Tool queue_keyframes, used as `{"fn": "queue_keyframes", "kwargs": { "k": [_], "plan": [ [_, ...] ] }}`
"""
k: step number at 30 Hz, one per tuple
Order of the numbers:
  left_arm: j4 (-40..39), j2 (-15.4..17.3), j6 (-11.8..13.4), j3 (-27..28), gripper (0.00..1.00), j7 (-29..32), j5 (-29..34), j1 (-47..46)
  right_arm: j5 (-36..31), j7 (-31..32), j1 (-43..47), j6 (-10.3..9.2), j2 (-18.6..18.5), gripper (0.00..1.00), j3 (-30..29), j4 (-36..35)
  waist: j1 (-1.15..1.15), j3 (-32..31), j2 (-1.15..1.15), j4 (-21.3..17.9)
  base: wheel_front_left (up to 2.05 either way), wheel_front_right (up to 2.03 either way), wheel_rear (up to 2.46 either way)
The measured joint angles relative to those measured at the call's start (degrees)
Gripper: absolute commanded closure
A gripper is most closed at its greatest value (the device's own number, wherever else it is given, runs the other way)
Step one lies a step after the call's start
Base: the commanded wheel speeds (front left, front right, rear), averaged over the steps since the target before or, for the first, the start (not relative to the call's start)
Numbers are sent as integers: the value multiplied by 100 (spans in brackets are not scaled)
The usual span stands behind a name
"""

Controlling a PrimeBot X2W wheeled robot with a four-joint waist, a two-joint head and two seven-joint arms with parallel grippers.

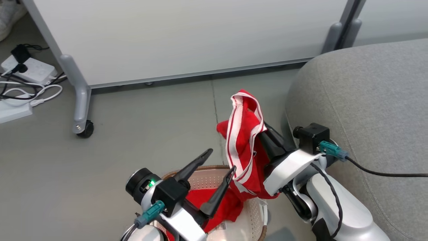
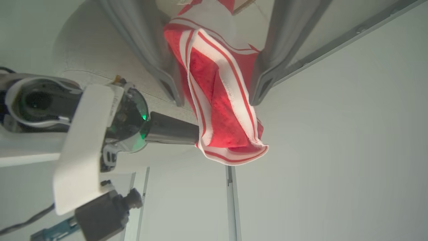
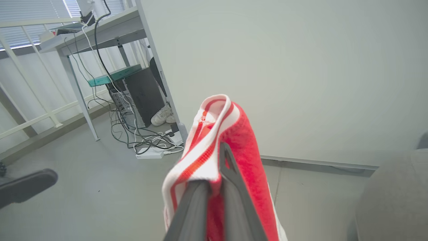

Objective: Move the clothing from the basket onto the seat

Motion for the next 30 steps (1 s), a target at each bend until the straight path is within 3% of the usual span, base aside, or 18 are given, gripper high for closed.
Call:
{"fn": "queue_keyframes", "kwargs": {
  "k": [13,30],
  "plan": [
    [377,165,-55,-199,0,-94,32,70,-291,60,132,0,-7,100,-490,-91,0,138,0,-651,0,0,0],
    [165,405,5,-235,0,70,8,-35,-313,152,243,0,-4,100,-968,-304,0,426,0,-1969,0,0,0]
  ]
}}
